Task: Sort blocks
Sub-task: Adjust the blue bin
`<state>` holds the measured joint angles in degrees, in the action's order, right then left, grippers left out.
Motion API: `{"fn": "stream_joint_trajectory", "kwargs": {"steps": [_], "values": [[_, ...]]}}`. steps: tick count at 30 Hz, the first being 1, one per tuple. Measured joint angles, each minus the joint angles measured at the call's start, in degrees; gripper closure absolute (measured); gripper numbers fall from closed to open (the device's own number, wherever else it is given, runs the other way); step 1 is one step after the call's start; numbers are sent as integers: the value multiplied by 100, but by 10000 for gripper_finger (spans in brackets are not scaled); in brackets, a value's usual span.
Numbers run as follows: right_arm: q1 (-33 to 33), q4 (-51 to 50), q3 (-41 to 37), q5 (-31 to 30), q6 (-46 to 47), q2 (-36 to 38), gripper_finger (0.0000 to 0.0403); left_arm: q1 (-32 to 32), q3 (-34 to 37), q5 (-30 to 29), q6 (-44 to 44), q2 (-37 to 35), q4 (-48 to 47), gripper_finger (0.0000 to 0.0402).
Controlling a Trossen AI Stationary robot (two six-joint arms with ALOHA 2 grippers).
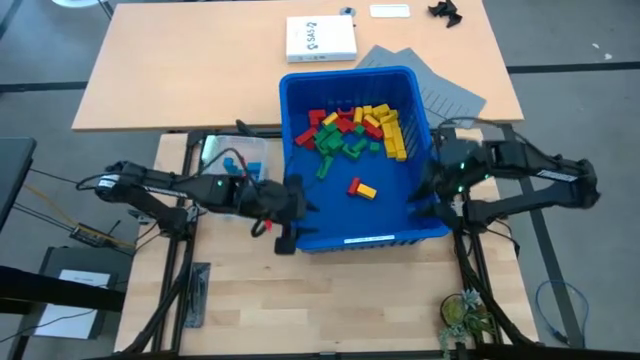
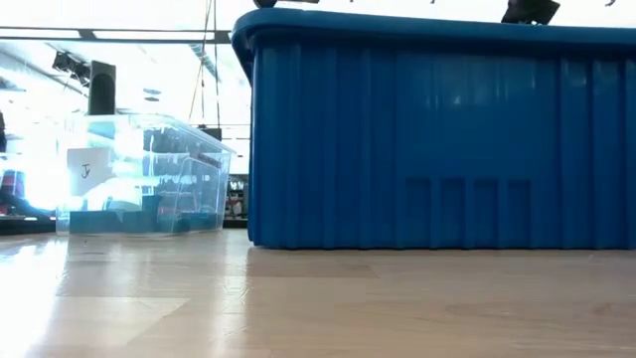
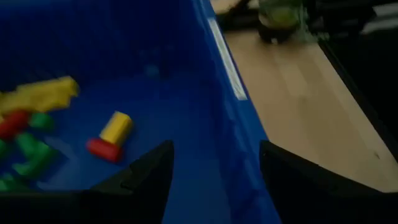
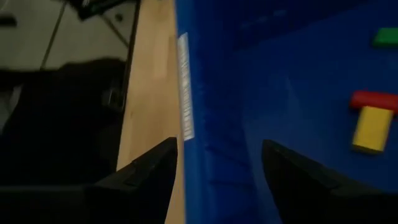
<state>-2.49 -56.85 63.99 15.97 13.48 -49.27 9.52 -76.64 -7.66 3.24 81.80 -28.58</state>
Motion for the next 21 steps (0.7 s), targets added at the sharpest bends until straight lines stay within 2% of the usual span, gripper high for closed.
{"fn": "stream_joint_trajectory", "kwargs": {"steps": [6,10,16,21], "values": [[1380,68,-180,-1212,530,-238,172,278,2,-4,-248,363,-26,158],[1944,41,-180,-1598,773,-449,173,379,7,27,-398,555,7,158],[2465,-337,-180,-2092,941,-822,172,448,4,44,-499,596,38,159],[2580,-828,-219,-2387,945,-1262,174,448,4,28,-499,685,-32,159]]}}
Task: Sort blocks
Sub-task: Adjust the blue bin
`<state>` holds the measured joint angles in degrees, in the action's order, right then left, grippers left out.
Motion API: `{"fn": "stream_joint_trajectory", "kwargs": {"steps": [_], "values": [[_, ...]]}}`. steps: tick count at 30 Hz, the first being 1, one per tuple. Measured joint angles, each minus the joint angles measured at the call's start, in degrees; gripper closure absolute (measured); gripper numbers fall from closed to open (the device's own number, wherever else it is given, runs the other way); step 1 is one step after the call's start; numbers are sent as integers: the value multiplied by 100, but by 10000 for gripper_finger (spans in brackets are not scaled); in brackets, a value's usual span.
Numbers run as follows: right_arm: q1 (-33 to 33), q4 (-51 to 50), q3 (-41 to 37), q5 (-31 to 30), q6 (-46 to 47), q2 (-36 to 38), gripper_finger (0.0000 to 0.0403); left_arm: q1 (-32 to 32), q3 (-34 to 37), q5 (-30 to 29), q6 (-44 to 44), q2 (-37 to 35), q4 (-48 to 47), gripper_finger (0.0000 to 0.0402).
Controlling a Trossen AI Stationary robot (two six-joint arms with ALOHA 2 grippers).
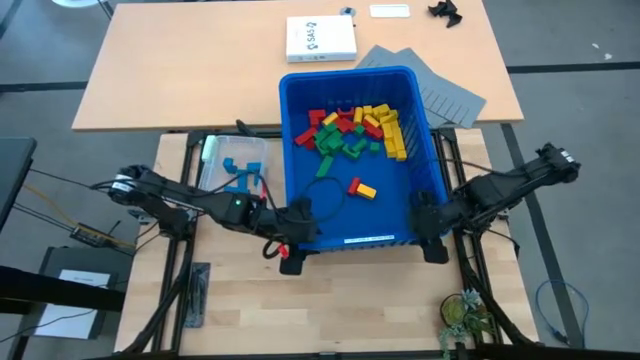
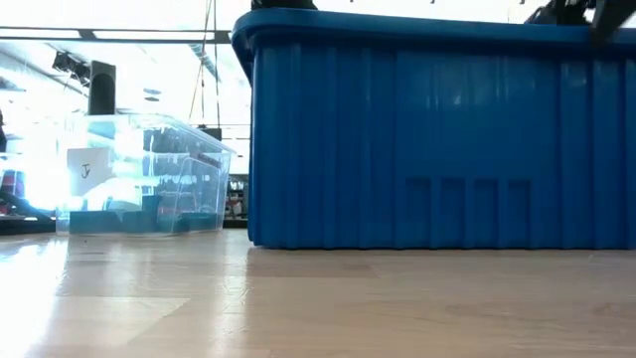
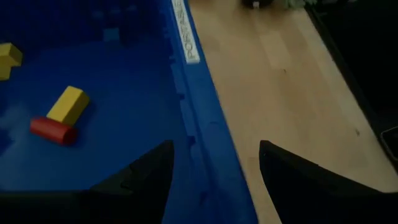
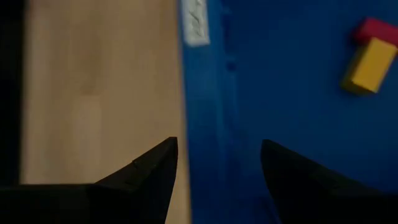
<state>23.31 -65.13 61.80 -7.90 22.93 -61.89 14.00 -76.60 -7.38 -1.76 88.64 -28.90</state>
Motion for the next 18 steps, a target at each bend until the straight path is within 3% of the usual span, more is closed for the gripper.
{"fn": "stream_joint_trajectory", "kwargs": {"steps": [10,14,18], "values": [[-17,-1,-513,-155,40,-566,177,-120,-17,-105,-4,612,73,170],[-17,-14,-325,-183,43,-608,210,-122,-25,-93,-21,658,163,225],[-18,-52,30,-98,-34,-518,285,-99,-313,-543,-327,673,-370,295]]}}
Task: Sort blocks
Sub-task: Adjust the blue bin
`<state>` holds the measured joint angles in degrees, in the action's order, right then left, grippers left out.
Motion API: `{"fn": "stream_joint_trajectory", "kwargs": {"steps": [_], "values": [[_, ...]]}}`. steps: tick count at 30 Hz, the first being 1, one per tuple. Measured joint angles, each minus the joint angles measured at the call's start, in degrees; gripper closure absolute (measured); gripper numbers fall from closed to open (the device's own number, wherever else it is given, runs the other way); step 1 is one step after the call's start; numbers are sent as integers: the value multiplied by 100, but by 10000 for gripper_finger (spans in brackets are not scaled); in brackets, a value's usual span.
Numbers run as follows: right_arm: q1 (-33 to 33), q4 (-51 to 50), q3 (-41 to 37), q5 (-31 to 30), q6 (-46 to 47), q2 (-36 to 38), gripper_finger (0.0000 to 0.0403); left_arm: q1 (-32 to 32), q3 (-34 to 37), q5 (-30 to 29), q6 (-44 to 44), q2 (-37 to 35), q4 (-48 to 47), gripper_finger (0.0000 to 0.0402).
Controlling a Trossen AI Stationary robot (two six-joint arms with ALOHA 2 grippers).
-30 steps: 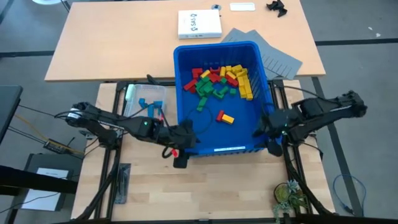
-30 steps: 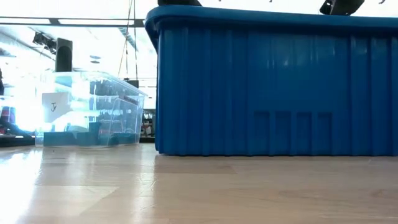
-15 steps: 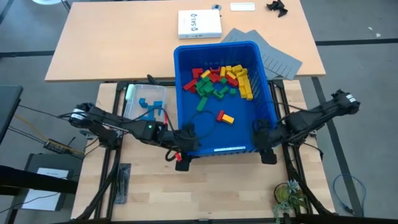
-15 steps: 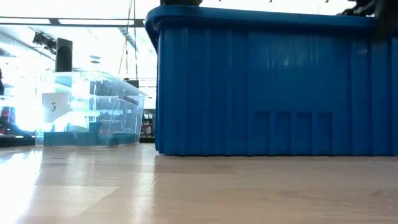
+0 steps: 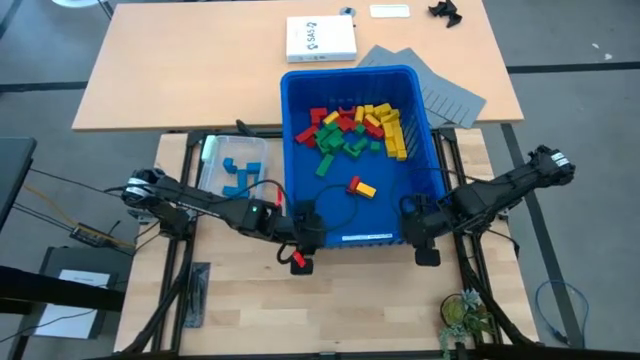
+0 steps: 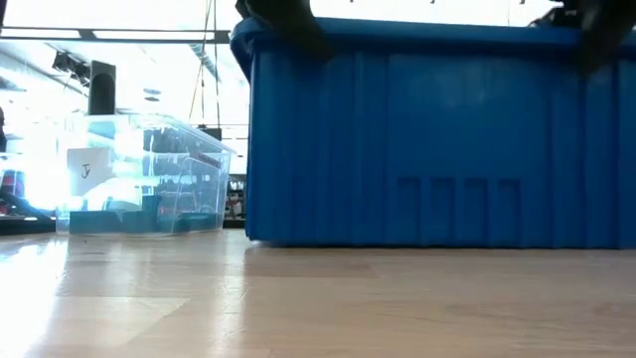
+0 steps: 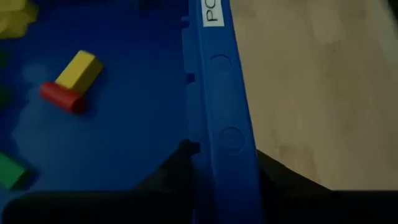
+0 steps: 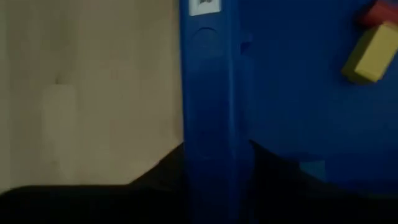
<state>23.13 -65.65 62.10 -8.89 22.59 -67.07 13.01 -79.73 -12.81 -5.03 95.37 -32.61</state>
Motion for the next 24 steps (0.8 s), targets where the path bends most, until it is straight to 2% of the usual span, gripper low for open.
{"fn": "stream_joint_trajectory", "kwargs": {"steps": [2,12,24], "values": [[-4,-111,191,-47,-72,-1,310,-11,-225,-51,-58,4,-339,295],[-80,-1022,1532,272,-200,4,310,-46,-1618,215,-431,7,-1471,299],[-477,-1477,3213,-5,-627,7,317,-375,-3209,290,-227,0,-2639,303]]}}
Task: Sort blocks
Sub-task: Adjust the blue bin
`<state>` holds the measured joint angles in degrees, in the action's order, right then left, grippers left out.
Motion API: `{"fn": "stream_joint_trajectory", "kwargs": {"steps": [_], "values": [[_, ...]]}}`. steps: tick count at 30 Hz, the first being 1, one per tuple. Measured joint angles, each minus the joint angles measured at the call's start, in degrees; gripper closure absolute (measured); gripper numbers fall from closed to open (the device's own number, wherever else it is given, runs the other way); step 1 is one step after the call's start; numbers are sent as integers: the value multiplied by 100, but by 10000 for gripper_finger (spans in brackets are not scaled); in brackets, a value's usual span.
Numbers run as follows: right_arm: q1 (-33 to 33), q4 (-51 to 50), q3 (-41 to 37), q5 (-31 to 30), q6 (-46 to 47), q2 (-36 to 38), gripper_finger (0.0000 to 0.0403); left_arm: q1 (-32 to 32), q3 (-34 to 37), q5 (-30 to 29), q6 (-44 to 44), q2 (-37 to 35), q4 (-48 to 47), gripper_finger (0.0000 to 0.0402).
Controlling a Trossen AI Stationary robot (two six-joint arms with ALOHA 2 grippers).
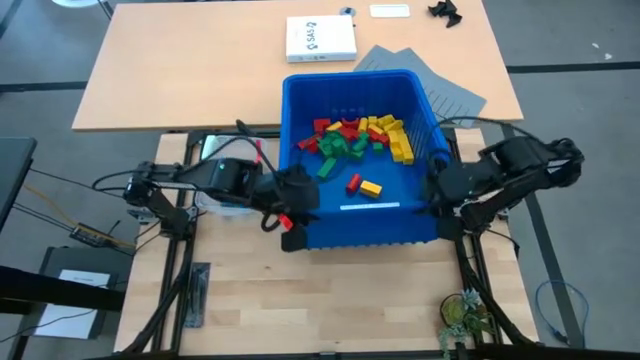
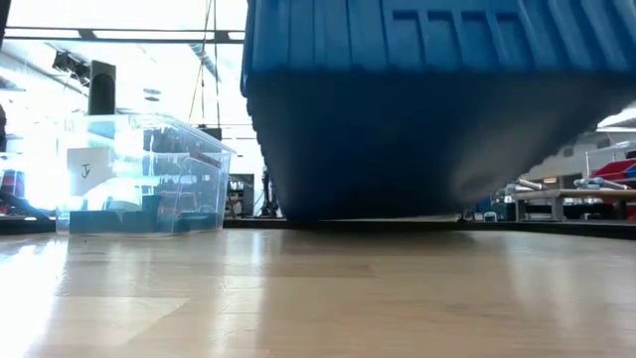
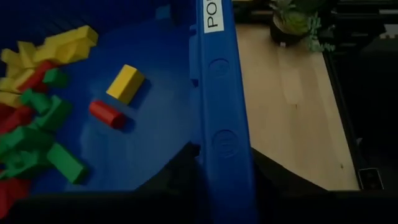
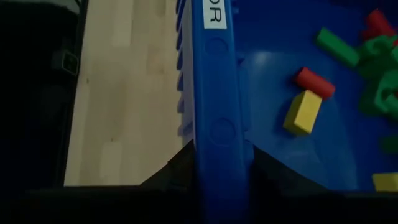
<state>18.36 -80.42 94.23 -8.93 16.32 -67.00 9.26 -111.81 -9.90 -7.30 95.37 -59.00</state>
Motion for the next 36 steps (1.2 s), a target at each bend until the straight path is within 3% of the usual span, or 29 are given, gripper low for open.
{"fn": "stream_joint_trajectory", "kwargs": {"steps": [6,23,36], "values": [[-145,10,215,-119,-205,9,319,-42,-315,-136,257,4,-170,303],[-169,-27,209,-161,-246,5,319,-42,-332,-246,266,7,-208,303],[619,1283,-1775,-132,430,0,313,454,880,-304,61,263,-125,302]]}}
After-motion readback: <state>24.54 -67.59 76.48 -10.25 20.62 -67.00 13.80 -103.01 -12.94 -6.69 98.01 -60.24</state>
